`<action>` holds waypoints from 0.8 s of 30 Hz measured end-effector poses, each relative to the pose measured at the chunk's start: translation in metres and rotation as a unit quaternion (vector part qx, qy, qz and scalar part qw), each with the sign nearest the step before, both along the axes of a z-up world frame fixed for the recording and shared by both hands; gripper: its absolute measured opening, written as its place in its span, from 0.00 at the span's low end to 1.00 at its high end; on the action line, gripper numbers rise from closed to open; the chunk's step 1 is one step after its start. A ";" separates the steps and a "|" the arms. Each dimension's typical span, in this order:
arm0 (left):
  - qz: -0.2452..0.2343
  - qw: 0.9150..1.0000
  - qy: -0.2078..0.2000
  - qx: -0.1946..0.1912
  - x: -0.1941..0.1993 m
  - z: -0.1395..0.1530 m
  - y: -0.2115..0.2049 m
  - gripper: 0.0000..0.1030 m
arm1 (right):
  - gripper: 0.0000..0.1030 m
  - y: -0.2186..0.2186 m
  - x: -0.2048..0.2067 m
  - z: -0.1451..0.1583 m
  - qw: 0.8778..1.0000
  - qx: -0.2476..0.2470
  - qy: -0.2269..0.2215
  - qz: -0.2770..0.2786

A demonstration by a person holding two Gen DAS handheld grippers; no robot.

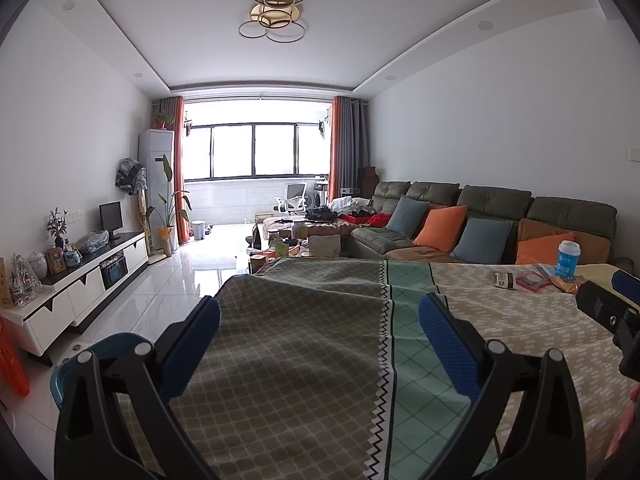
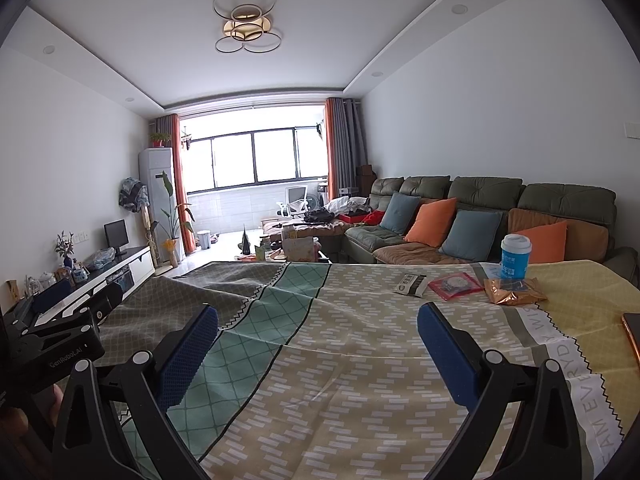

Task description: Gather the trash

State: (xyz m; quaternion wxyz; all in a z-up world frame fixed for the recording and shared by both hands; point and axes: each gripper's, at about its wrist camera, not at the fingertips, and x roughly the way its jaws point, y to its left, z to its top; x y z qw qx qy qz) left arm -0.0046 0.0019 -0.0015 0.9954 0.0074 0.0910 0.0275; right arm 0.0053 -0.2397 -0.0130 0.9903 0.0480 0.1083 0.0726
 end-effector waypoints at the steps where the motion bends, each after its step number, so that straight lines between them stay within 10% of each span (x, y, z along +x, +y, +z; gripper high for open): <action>1: 0.000 1.000 0.000 0.000 0.001 0.001 0.000 0.97 | 0.96 0.000 0.001 0.000 1.000 -0.001 0.000 0.000; 24: 0.001 1.000 0.003 0.001 0.000 -0.003 0.002 0.97 | 0.96 0.000 0.000 0.000 1.000 0.000 0.000 -0.001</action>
